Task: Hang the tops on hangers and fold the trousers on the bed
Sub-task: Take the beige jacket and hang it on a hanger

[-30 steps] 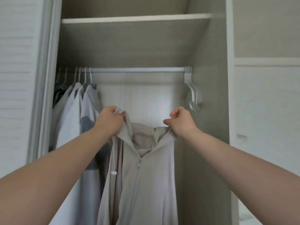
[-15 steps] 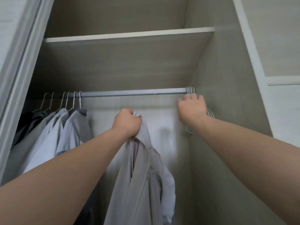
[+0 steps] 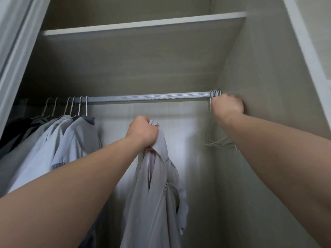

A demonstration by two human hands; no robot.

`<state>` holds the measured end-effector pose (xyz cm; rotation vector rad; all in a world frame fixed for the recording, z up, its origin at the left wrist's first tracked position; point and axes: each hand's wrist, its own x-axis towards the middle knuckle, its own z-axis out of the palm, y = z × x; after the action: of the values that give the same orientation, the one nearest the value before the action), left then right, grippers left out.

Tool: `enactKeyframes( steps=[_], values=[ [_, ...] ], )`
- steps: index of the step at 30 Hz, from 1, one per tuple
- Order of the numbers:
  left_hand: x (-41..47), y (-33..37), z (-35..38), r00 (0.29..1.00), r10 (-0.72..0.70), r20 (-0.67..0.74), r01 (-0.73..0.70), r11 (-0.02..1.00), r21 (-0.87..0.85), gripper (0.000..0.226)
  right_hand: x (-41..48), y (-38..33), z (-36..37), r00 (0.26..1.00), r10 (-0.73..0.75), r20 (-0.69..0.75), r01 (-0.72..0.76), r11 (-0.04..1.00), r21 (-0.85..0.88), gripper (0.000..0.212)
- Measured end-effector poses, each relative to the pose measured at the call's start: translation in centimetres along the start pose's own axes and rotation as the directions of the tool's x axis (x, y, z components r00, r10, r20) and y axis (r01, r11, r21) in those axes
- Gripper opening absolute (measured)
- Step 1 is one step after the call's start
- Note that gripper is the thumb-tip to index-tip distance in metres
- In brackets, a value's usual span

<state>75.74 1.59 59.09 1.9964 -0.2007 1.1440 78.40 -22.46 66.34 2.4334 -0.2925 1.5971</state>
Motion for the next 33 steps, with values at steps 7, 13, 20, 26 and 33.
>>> enactKeyframes(
  steps=[7,13,20,26,33],
  values=[
    [-1.5,1.4,-1.7,1.0,-0.023,-0.006,0.022,0.991,-0.133,0.02,-0.4,0.3,-2.2,0.997,0.08,0.008,-0.08,0.975,0.205,0.035],
    [-4.3,3.4,-3.2,1.0,-0.026,-0.01,0.022,0.956,-0.292,0.022,-3.0,2.2,-7.6,0.973,0.198,0.116,-0.23,0.841,0.49,0.033],
    [-10.8,7.3,-6.1,0.999,-0.019,0.026,0.028,0.901,-0.434,0.018,-13.6,5.8,-13.4,0.958,0.156,0.242,-0.287,0.599,0.748,0.013],
    [-19.7,8.7,-7.5,0.993,-0.057,0.104,0.101,0.867,-0.488,0.026,-27.9,11.8,-16.9,0.914,0.226,0.337,-0.386,0.222,0.896,0.023],
    [-30.3,12.8,-7.9,0.966,-0.078,0.248,0.194,0.849,-0.491,0.024,-42.9,21.0,-22.7,0.84,0.276,0.468,-0.444,-0.148,0.884,0.034]
  ],
)
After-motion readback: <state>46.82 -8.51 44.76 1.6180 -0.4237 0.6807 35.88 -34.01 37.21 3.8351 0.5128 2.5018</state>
